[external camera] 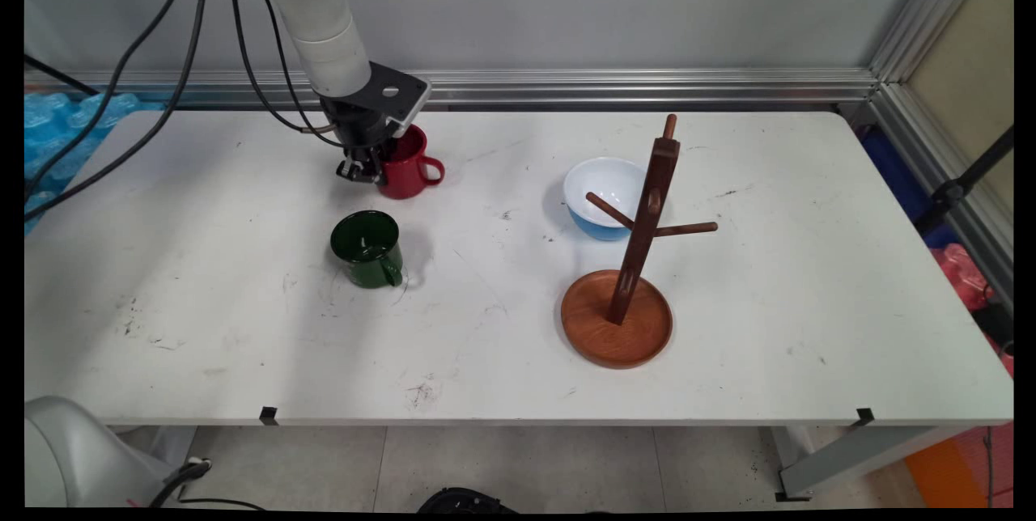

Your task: Place the picked object on the table

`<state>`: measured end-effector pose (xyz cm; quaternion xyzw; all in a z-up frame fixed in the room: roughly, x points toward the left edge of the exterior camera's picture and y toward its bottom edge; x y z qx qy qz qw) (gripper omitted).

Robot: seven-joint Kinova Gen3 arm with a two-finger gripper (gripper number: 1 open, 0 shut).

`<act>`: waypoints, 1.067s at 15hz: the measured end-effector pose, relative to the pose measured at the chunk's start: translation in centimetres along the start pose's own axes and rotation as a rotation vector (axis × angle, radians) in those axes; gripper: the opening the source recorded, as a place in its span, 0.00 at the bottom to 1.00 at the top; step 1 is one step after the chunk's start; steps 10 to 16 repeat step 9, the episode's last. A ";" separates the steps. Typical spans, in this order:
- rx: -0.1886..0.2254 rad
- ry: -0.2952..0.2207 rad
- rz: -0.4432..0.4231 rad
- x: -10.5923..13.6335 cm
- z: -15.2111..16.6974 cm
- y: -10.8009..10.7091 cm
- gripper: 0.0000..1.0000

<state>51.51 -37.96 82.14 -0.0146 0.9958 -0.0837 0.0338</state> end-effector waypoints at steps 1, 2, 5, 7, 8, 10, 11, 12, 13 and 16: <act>-0.001 0.003 0.000 0.0 0.1 0.0 1.00; -0.001 0.007 0.001 0.1 0.2 0.1 1.00; -0.002 0.014 0.003 0.2 0.5 0.3 1.00; -0.002 0.018 0.004 0.3 0.6 0.4 1.00; -0.001 0.019 0.004 0.3 0.6 0.4 1.00; 0.001 0.022 0.004 0.3 0.6 0.4 1.00; 0.001 0.022 0.004 0.3 0.6 0.4 1.00; 0.001 0.022 0.004 0.3 0.6 0.4 1.00; 0.001 0.022 0.004 0.3 0.6 0.4 1.00; 0.001 0.022 0.004 0.3 0.6 0.4 1.00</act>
